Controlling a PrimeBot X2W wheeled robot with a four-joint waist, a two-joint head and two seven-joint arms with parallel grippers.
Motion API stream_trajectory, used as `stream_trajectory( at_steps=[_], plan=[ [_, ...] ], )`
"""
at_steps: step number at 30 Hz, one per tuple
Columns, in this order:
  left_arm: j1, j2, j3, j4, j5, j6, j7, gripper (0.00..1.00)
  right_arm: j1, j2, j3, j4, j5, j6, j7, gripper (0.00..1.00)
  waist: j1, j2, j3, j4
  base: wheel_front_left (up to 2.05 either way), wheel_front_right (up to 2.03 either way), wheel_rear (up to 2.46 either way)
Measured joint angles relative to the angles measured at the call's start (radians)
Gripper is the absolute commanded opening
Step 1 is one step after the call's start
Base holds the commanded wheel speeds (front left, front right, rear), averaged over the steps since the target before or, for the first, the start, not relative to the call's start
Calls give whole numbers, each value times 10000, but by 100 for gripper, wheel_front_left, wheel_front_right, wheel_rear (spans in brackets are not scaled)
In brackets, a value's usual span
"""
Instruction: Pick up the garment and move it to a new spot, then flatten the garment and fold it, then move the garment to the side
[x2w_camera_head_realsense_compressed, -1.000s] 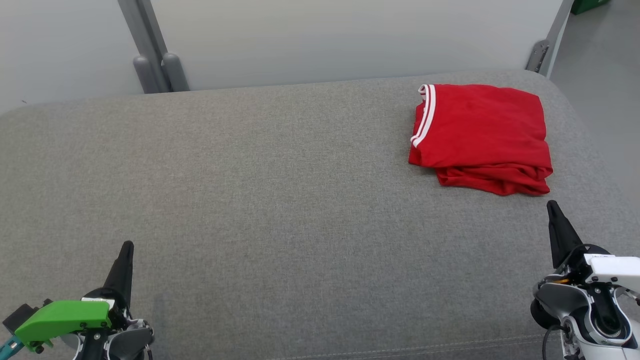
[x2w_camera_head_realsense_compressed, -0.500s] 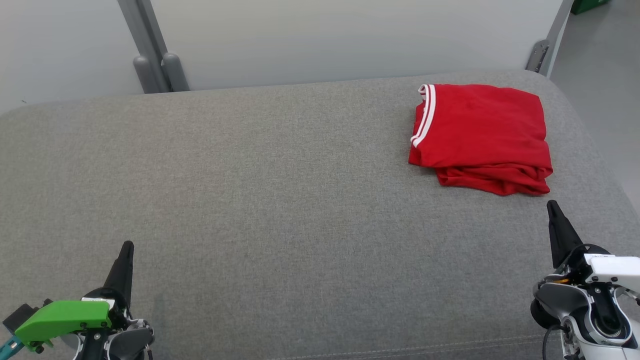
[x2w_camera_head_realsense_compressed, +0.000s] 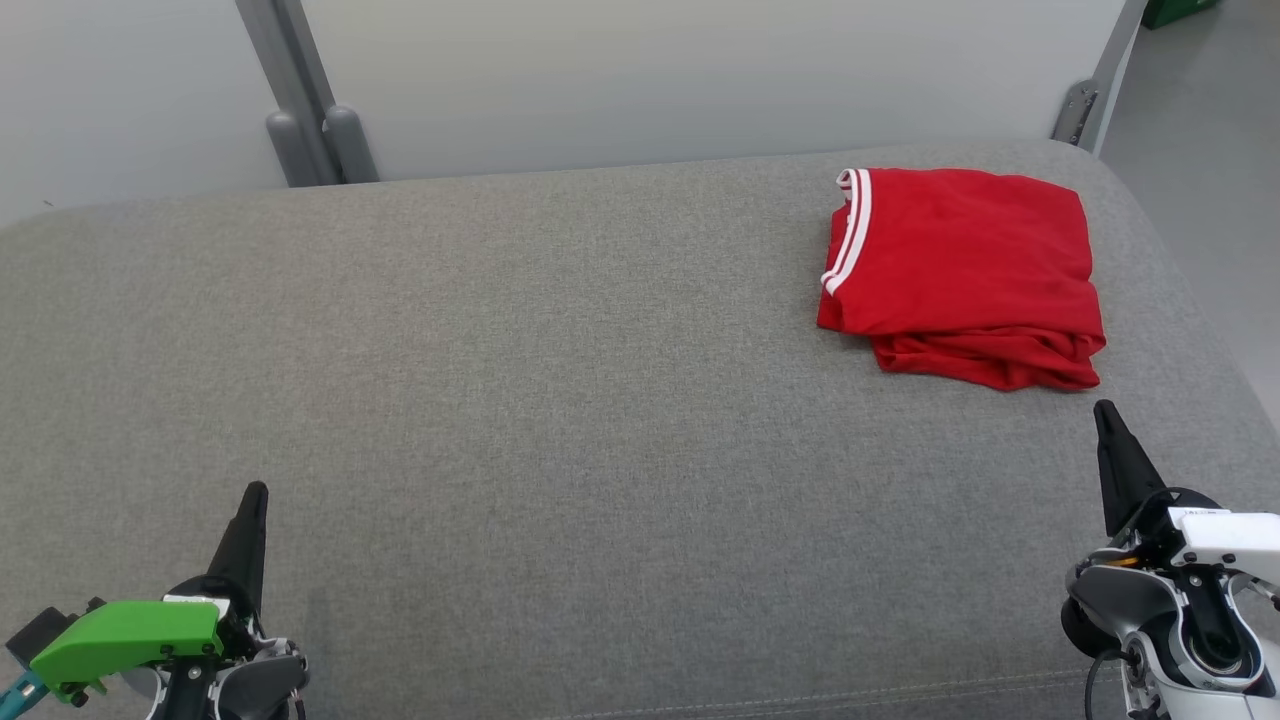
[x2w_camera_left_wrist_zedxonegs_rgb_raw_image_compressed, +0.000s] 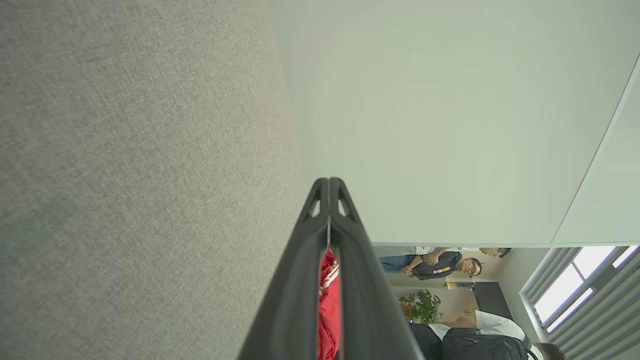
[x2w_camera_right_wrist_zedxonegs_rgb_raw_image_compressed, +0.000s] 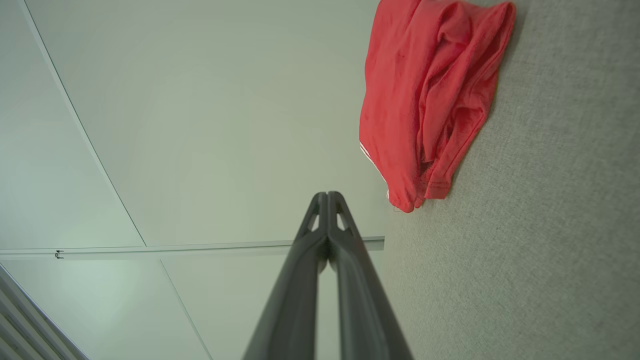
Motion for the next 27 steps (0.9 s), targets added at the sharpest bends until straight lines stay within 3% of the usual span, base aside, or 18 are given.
stream_trajectory(
  at_steps=[27],
  plan=[
    [0, -2, -6, -4, -2, 0, -10, 0, 0, 0, 2, -25, 0, 0, 0, 0, 0, 0, 1, 0, 0, 0, 0]
  ],
)
